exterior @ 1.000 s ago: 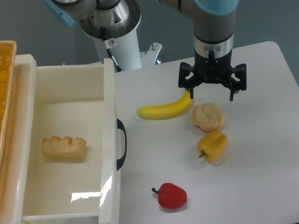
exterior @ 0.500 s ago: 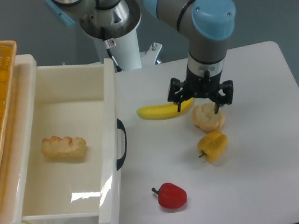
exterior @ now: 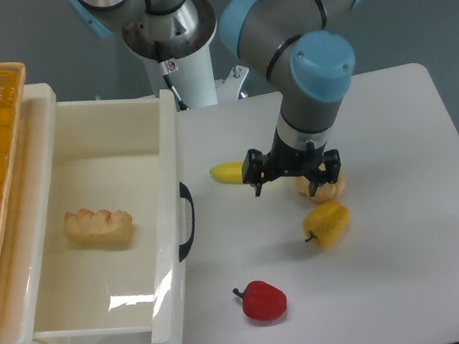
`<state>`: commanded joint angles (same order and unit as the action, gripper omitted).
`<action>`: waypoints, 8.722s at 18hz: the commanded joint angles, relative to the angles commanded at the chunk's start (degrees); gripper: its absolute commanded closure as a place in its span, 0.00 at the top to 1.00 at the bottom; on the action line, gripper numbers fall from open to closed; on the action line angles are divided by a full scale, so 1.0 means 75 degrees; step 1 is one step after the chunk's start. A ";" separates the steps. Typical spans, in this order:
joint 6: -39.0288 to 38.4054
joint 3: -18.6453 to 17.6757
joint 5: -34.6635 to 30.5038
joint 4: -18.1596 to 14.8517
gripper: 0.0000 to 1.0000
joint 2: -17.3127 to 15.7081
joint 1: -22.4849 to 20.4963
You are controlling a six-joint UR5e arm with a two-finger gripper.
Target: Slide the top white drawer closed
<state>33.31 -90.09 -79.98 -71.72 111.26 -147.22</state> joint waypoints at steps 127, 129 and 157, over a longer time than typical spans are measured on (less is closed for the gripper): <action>-0.1664 0.0246 0.0902 0.0058 1.00 0.0094 0.2579; -0.1734 0.0246 0.0903 0.0058 1.00 0.0094 0.2590; 0.2482 0.0609 -0.1430 0.0058 1.00 -0.0667 0.0881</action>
<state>51.92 -85.52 -90.70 -71.28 106.26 -140.62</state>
